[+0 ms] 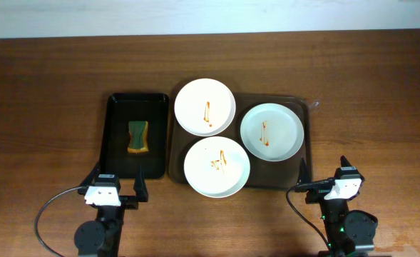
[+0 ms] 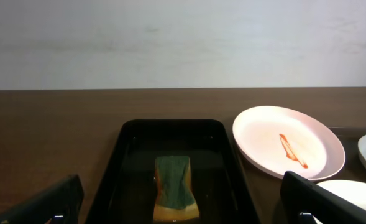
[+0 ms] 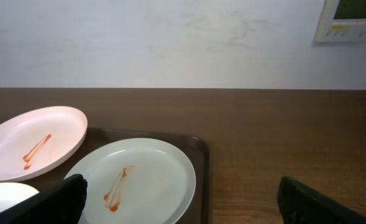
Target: Clean dirty plates on tray and stack at the side
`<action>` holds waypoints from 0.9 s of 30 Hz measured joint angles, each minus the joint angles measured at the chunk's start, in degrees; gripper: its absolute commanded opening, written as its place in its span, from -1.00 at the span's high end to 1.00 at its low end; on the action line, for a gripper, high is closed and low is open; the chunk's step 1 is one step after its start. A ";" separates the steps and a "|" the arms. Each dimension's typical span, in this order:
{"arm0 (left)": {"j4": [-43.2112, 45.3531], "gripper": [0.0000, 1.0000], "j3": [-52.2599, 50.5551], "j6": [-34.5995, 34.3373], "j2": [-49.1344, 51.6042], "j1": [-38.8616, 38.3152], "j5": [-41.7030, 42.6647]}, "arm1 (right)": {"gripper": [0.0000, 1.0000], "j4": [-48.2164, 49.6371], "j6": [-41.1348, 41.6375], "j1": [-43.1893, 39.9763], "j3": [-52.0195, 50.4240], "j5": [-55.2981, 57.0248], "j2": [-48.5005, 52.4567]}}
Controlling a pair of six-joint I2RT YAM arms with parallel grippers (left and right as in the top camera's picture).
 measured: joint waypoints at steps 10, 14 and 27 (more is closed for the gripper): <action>0.00 -0.99 0.00 0.00 0.00 0.00 0.00 | -0.97 0.00 0.02 -0.02 0.00 0.00 0.00; 0.00 -0.99 0.00 0.00 0.00 0.00 0.00 | -0.97 0.00 0.00 -0.02 0.00 0.00 0.00; -5.33 -0.99 2.21 0.00 3.06 0.00 -1.11 | -0.97 -2.29 0.50 -0.02 1.09 0.02 0.28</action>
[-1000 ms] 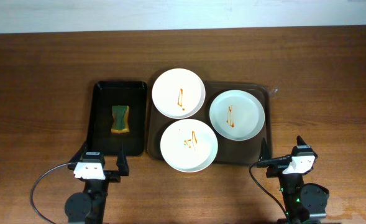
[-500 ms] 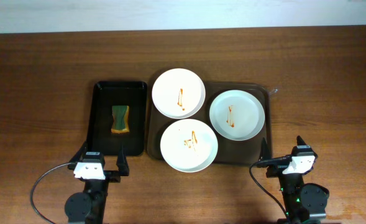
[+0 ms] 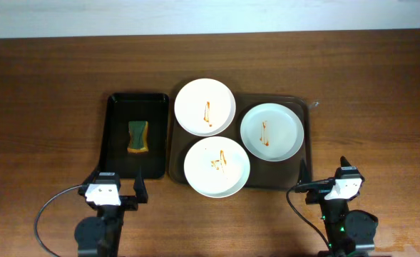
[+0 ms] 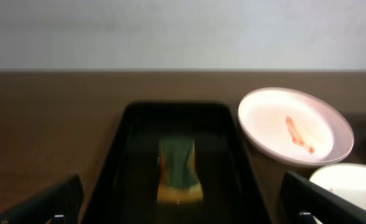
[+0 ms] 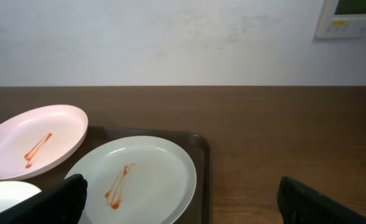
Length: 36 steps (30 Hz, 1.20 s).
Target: Clean dirty plates on tray and stack at the side
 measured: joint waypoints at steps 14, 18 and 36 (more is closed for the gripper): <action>-27.36 -0.99 38.01 0.00 41.24 0.00 -1.01 | -0.97 -35.41 0.24 0.13 37.75 -9.92 43.82; -35.06 -0.99 46.27 0.00 49.48 0.00 -0.57 | -0.97 -50.53 0.37 0.15 54.95 -12.35 60.85; -27.02 0.05 63.82 -3.23 90.95 0.00 -1.01 | -0.69 -54.38 4.52 4.98 59.91 -16.81 68.83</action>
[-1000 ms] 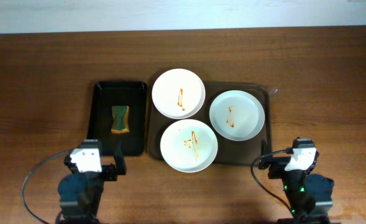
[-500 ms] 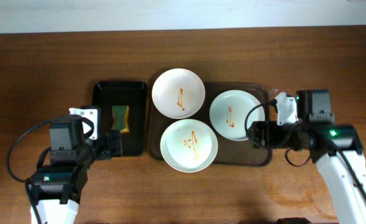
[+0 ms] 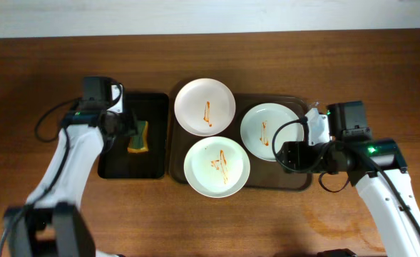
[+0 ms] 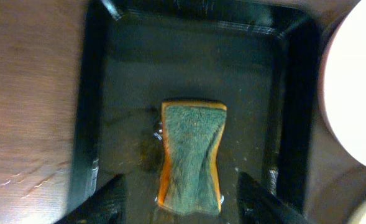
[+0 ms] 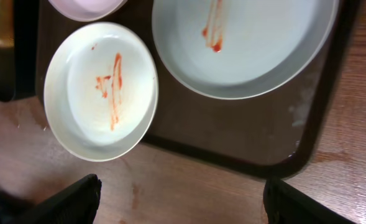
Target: Clean dirty plates on tray and stack at the side
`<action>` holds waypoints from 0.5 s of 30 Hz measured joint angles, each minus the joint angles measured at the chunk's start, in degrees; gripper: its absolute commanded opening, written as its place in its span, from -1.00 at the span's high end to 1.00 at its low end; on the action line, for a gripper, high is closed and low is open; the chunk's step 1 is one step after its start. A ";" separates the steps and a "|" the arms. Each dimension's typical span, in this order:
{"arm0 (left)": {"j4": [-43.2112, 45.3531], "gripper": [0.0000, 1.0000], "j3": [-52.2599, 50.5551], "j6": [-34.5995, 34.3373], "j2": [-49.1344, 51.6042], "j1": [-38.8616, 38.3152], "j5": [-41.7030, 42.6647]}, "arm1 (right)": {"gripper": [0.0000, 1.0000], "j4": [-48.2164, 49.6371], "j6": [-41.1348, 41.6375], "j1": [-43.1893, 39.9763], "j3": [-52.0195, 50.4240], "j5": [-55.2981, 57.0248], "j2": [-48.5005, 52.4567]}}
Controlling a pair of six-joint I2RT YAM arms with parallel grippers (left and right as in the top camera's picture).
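Three white plates streaked with red sauce lie on the brown tray (image 3: 172,173): a back one (image 3: 205,106), a right one (image 3: 270,132) and a front one (image 3: 217,167). A green and yellow sponge (image 4: 192,155) lies in the black tray (image 4: 86,124). My left gripper (image 4: 183,208) hangs open over the near end of the sponge, one finger on each side, holding nothing. My right gripper (image 5: 183,205) is open and holds nothing. It hangs above the brown tray's front right part (image 5: 245,140), with the front plate (image 5: 102,90) and right plate (image 5: 245,43) in its view.
The black tray (image 3: 110,168) sits just left of the brown tray on a wooden table (image 3: 381,78). The back plate overhangs the brown tray's back left corner. Cables trail from both arms.
Both arms have left the table's front edge. My left gripper is now over the sponge in the black tray, my right over the brown tray's front right. Plates and sponge have not moved.
Both grippers first sat open at the front edge, facing the trays. At the following moment the left wrist view had shifted slightly and the right was unchanged. Now both arms are stretched out over the trays, still open and holding nothing.
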 measured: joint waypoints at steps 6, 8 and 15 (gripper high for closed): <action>1.64 0.09 0.02 -0.02 12.61 -0.15 4.92 | -0.69 0.00 -0.02 1.29 0.00 1.51 0.00; 2.36 0.27 0.02 -0.02 14.10 -0.42 5.20 | -0.69 0.00 -0.02 1.29 0.02 1.73 0.00; 3.15 0.17 0.22 -0.07 14.23 -1.07 4.72 | -0.70 0.00 -0.02 1.29 0.02 1.75 0.00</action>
